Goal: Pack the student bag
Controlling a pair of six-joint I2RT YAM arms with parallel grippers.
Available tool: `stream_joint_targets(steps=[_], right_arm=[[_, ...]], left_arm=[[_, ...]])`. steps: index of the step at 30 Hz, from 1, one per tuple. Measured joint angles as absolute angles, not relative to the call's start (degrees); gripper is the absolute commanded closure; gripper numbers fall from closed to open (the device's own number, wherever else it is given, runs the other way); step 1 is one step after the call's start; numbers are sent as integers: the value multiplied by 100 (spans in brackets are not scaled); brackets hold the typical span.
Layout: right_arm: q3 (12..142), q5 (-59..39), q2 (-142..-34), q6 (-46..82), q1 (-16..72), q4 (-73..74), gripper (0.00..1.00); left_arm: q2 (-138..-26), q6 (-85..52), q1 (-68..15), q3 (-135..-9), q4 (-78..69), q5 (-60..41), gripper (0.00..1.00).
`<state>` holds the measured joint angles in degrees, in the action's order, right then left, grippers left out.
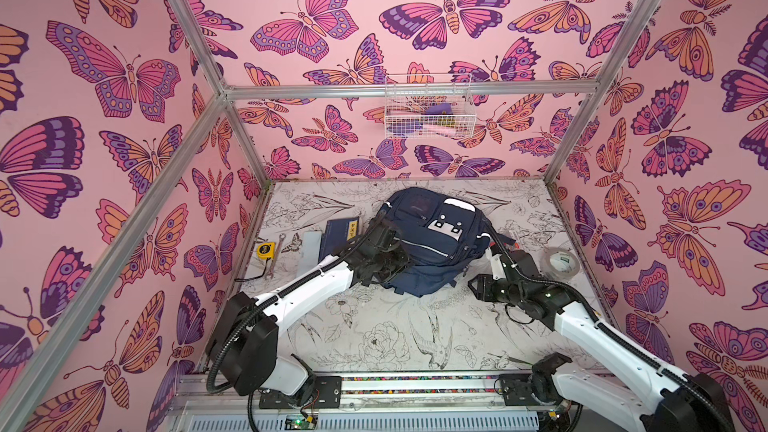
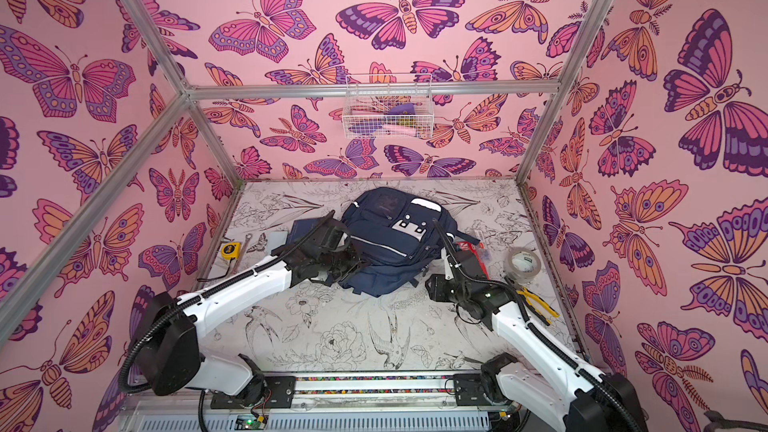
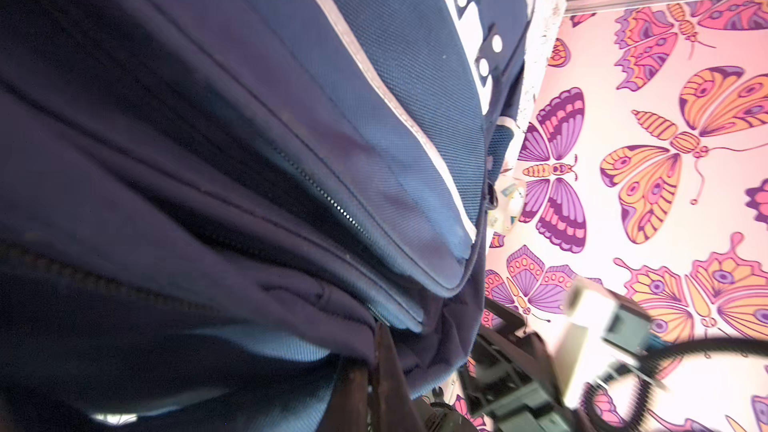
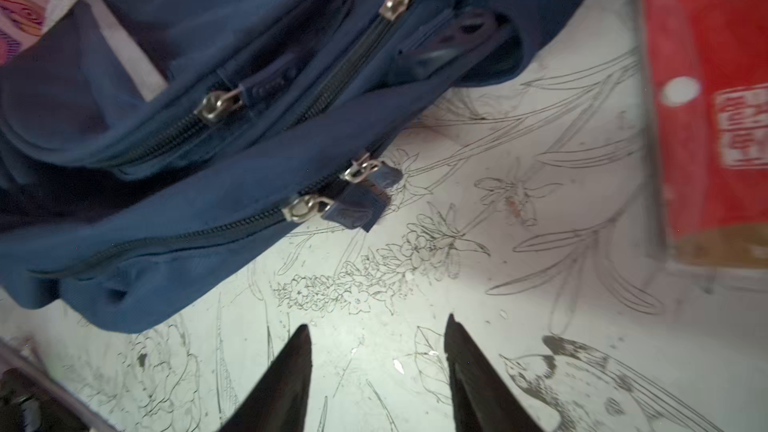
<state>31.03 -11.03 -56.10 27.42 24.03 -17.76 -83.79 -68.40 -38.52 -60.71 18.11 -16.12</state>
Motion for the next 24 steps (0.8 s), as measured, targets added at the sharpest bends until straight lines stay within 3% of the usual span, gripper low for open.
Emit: stream_joint_targets(steps=[7,24], right_arm=[[2899,-2211,-6123,2718,1994,-521,51],[2886,-3529,-6936,2694,1376,928,57]], left_arm=[[-8344,-6840,-3826,-6254,1859,-1739,100],[-8125,-6803,-3771,-6447,2032,-1804,100]])
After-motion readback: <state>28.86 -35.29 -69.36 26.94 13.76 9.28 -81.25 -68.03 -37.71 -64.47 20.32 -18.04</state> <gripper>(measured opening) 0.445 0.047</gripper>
